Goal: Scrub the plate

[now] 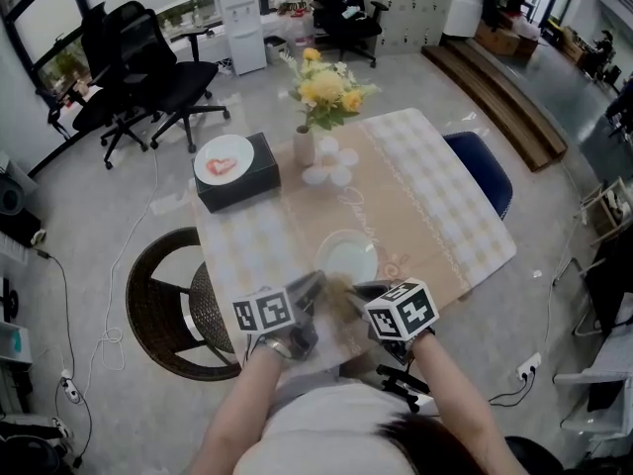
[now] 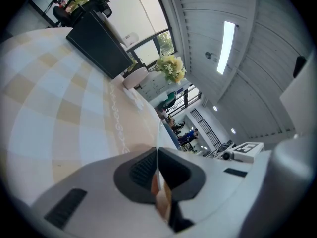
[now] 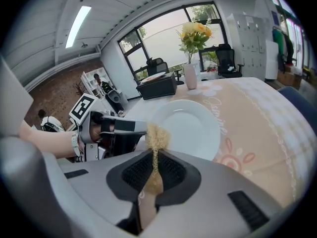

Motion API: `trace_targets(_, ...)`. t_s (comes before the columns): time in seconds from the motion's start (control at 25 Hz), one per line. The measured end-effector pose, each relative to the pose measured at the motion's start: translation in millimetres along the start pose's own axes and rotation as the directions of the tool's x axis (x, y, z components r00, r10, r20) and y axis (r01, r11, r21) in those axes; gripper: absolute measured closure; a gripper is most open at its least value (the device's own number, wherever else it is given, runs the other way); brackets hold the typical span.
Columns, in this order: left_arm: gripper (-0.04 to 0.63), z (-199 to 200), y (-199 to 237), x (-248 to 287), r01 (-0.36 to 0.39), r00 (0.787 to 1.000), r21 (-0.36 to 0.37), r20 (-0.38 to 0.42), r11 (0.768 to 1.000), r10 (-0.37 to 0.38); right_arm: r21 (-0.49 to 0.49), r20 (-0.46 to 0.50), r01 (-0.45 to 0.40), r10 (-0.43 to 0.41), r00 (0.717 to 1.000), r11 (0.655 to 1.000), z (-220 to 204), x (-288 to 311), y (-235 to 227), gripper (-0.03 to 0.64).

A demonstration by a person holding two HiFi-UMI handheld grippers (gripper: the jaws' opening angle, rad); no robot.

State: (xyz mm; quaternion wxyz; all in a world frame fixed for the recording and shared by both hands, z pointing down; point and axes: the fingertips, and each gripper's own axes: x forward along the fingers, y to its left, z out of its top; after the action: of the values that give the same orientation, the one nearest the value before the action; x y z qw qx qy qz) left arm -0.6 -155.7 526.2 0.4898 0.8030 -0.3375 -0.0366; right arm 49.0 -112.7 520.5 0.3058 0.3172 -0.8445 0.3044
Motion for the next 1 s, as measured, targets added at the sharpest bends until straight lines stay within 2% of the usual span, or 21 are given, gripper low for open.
trace_targets(0.24, 0.575, -1.3, 0.8, 1.1, -0.003, 1.000, 0.002, 0.002, 1.000, 0.003, 0.067, 0.089, -0.009, 0.003, 0.996, 0.998, 23.3, -12.8, -12.0, 0.581)
trace_targets(0.48, 0.575, -0.8, 0.2, 0.0, -0.007, 1.000, 0.004, 0.003, 1.000, 0.007, 0.055, 0.160, 0.025, -0.033, 0.987, 0.998, 54.0, -14.5, -20.6, 0.581)
trace_targets(0.76, 0.575, -1.0, 0.5, 0.2, -0.008, 1.000, 0.017, 0.005, 1.000, 0.008, -0.028, 0.172, 0.110, -0.103, 0.980, 0.994, 80.8, -2.6, -27.7, 0.581)
trace_targets(1.0, 0.575, -1.5, -1.2, 0.3, -0.014, 1.000, 0.038, 0.008, 0.999, 0.014, -0.005, 0.169, 0.130, -0.127, 0.977, 0.992, 84.7, 12.2, -32.7, 0.581)
